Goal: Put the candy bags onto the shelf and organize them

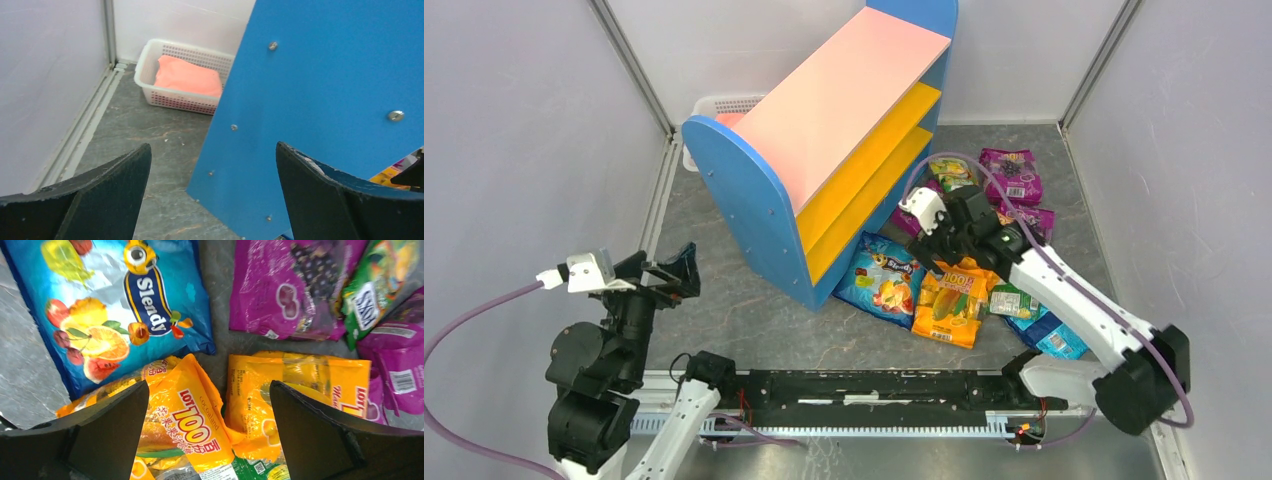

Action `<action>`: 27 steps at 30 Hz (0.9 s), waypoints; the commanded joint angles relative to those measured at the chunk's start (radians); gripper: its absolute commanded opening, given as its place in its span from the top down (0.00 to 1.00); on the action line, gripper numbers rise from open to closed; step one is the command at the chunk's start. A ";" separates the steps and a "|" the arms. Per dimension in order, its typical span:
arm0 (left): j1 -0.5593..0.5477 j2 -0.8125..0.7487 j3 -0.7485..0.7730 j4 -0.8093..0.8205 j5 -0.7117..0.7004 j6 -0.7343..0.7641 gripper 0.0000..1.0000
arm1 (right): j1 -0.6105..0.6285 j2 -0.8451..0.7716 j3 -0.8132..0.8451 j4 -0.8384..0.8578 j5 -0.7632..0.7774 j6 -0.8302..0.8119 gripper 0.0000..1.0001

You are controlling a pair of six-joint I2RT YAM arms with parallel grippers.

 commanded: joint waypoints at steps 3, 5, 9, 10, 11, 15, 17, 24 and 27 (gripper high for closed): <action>-0.070 -0.084 -0.042 -0.009 -0.177 0.077 0.00 | 0.006 0.156 0.022 -0.035 0.075 0.003 0.02; -0.076 -0.089 -0.044 -0.026 -0.187 0.058 0.00 | -0.014 0.198 0.038 -0.054 0.073 0.092 0.02; -0.082 -0.076 -0.042 -0.039 -0.156 0.028 0.00 | -0.091 0.205 0.012 -0.002 0.039 0.335 0.02; -0.085 -0.071 -0.041 -0.040 -0.136 0.021 0.00 | -0.093 0.198 0.003 0.018 0.049 0.375 0.02; -0.087 -0.066 -0.041 -0.040 -0.123 0.014 0.00 | -0.094 0.197 -0.001 0.031 0.060 0.401 0.02; -0.092 -0.046 -0.039 -0.039 -0.082 -0.013 0.00 | -0.093 0.223 -0.007 0.058 0.054 0.438 0.02; -0.092 -0.036 -0.026 -0.044 -0.077 -0.018 0.00 | -0.094 0.241 -0.003 0.053 0.039 0.442 0.02; -0.091 -0.051 -0.015 -0.063 -0.098 -0.044 0.00 | -0.093 0.246 -0.047 0.069 0.086 0.436 0.03; -0.092 -0.052 -0.025 -0.064 -0.102 -0.064 0.00 | -0.094 0.247 -0.075 0.097 0.107 0.439 0.09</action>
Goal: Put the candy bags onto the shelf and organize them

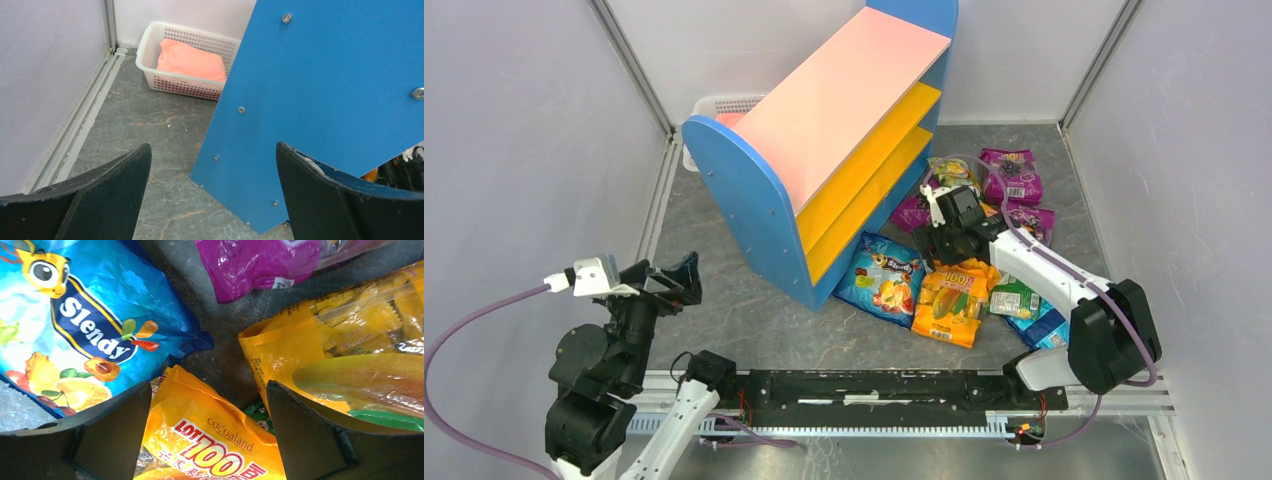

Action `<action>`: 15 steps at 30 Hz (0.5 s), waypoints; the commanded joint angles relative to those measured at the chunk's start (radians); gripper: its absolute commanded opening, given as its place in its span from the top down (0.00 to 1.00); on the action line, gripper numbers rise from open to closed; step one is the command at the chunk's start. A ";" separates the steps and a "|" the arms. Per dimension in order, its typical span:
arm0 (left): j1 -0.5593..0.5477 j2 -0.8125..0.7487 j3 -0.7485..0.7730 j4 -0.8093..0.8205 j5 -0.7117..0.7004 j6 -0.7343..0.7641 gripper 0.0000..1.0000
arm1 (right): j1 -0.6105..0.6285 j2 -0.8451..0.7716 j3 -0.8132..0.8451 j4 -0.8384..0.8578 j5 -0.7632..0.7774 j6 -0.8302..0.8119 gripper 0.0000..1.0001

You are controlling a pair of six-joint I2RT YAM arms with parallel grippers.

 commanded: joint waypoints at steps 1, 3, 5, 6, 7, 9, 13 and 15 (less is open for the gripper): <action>-0.003 0.002 0.009 0.005 -0.007 -0.074 0.00 | -0.001 0.001 -0.043 0.061 0.040 0.022 0.09; -0.002 0.014 0.005 0.005 0.000 -0.091 0.00 | 0.004 -0.009 -0.063 0.086 0.039 0.025 0.09; -0.003 0.035 0.004 0.006 0.007 -0.106 0.00 | 0.015 -0.023 -0.082 0.098 0.063 0.020 0.10; -0.002 0.044 0.003 0.010 0.010 -0.112 0.00 | 0.023 -0.030 -0.091 0.102 0.082 0.020 0.12; -0.002 0.050 0.001 0.014 0.009 -0.115 0.00 | 0.030 -0.036 -0.100 0.105 0.105 0.019 0.13; -0.003 0.060 -0.005 0.027 0.006 -0.121 0.00 | 0.037 -0.048 -0.120 0.117 0.116 0.016 0.18; -0.002 0.072 -0.016 0.052 0.010 -0.141 0.00 | 0.043 -0.086 -0.151 0.142 0.110 0.018 0.30; -0.003 0.079 -0.023 0.065 0.022 -0.154 0.00 | 0.044 -0.103 -0.160 0.153 0.103 0.013 0.40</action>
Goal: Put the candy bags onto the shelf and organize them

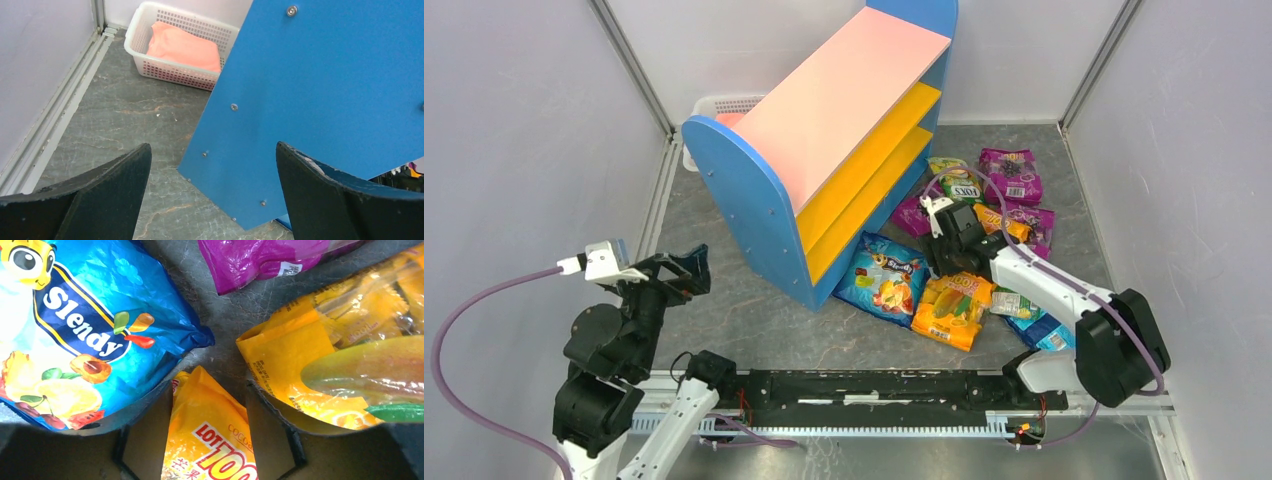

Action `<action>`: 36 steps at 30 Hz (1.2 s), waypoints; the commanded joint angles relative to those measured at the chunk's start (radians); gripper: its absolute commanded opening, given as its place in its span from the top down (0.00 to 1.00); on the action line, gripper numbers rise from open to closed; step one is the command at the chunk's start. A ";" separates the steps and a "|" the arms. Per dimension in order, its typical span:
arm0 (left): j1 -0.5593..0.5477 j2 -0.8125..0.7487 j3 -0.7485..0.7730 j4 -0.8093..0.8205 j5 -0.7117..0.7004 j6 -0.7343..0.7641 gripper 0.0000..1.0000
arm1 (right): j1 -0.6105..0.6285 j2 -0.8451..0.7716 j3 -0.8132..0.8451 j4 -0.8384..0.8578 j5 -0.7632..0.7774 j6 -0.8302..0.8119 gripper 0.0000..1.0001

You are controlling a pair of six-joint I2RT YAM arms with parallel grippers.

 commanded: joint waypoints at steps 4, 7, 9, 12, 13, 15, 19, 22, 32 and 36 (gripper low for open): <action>-0.002 0.039 -0.023 0.068 0.035 -0.093 0.00 | 0.004 -0.070 -0.013 0.025 0.034 -0.019 0.65; -0.002 0.048 -0.031 0.069 0.039 -0.112 0.00 | 0.004 -0.090 0.002 0.014 0.040 -0.031 0.86; -0.002 0.047 -0.040 0.073 0.035 -0.120 0.00 | 0.004 -0.107 0.010 0.003 0.043 -0.031 0.97; -0.002 0.042 -0.057 0.078 0.026 -0.134 0.00 | 0.004 -0.133 0.025 -0.012 0.038 -0.030 1.00; -0.002 0.041 -0.062 0.080 0.025 -0.137 0.00 | 0.004 -0.141 0.030 -0.017 0.037 -0.028 1.00; -0.002 0.041 -0.072 0.085 0.026 -0.143 0.00 | 0.004 -0.164 0.050 -0.030 0.032 -0.020 1.00; -0.003 0.045 -0.083 0.095 0.033 -0.156 0.00 | 0.004 -0.222 0.093 -0.024 -0.013 0.014 1.00; -0.003 0.049 -0.091 0.107 0.046 -0.165 0.00 | 0.004 -0.249 0.114 0.023 -0.068 0.049 1.00; -0.002 0.032 -0.096 0.093 0.075 -0.205 0.01 | 0.005 -0.200 0.217 0.177 -0.177 0.221 1.00; -0.002 0.009 -0.107 0.081 0.071 -0.221 0.01 | 0.003 -0.170 0.238 0.250 -0.199 0.319 1.00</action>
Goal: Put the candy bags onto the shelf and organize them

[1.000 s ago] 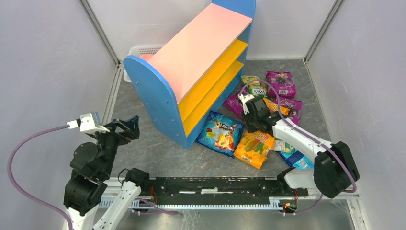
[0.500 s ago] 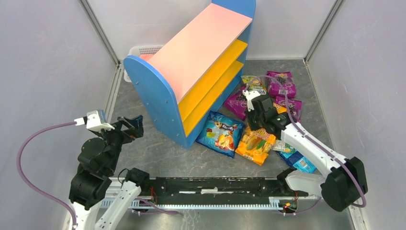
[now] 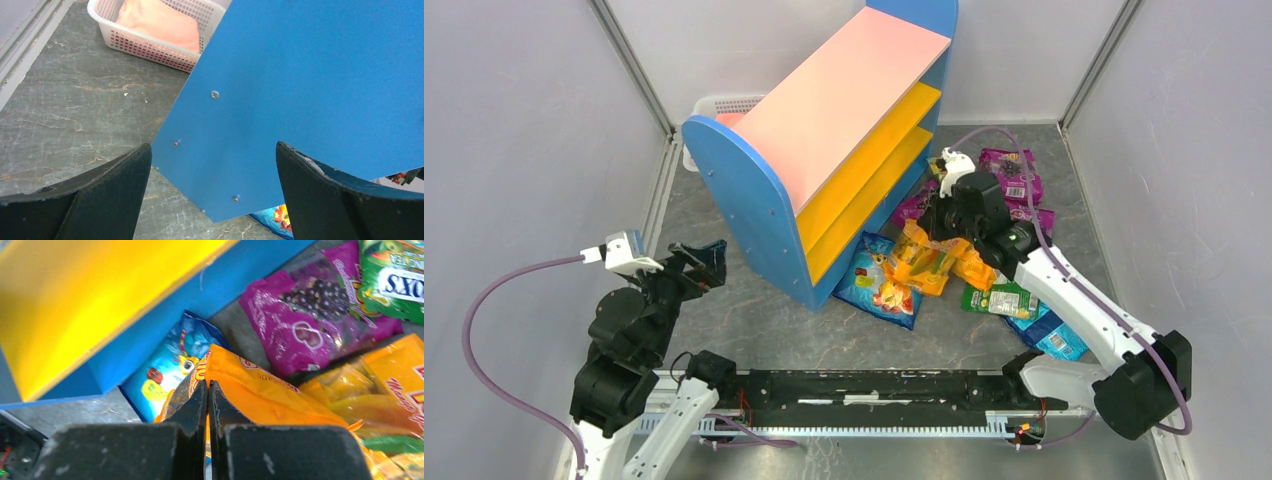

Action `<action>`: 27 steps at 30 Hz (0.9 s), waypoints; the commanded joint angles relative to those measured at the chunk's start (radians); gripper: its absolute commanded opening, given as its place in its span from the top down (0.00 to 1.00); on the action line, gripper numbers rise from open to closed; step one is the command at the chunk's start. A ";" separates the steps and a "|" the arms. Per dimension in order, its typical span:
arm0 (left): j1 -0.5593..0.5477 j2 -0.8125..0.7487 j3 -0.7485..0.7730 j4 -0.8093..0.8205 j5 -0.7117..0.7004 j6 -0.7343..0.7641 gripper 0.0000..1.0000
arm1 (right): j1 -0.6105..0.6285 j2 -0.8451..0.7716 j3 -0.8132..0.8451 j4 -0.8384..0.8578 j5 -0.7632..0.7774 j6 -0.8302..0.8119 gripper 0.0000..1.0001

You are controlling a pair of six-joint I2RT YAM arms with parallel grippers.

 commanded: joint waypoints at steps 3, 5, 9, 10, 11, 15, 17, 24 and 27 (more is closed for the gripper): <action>-0.002 -0.031 -0.014 0.025 0.013 -0.067 0.01 | -0.002 0.050 0.113 0.187 0.021 0.191 1.00; -0.002 -0.032 -0.010 0.024 0.018 -0.070 0.02 | -0.012 0.077 0.125 0.185 0.108 0.250 1.00; -0.002 -0.034 0.003 0.007 0.015 -0.071 0.02 | -0.086 0.131 0.097 0.223 0.138 0.400 1.00; -0.003 -0.036 0.005 0.002 0.013 -0.071 0.02 | -0.110 0.150 0.089 0.226 0.133 0.444 1.00; -0.003 -0.038 0.006 -0.001 0.012 -0.069 0.02 | -0.130 0.169 0.086 0.221 0.133 0.482 1.00; -0.003 -0.046 0.004 -0.017 -0.003 -0.065 0.02 | -0.183 0.239 0.092 0.154 0.179 0.573 1.00; -0.003 -0.052 -0.001 -0.019 -0.006 -0.065 0.02 | -0.195 0.250 0.081 0.158 0.186 0.568 1.00; -0.002 -0.042 -0.021 -0.017 -0.010 -0.051 0.02 | -0.202 0.261 0.108 0.215 -0.088 0.211 0.58; -0.002 -0.034 -0.035 -0.010 -0.008 -0.042 0.01 | -0.209 0.239 0.112 0.145 -0.125 0.031 0.29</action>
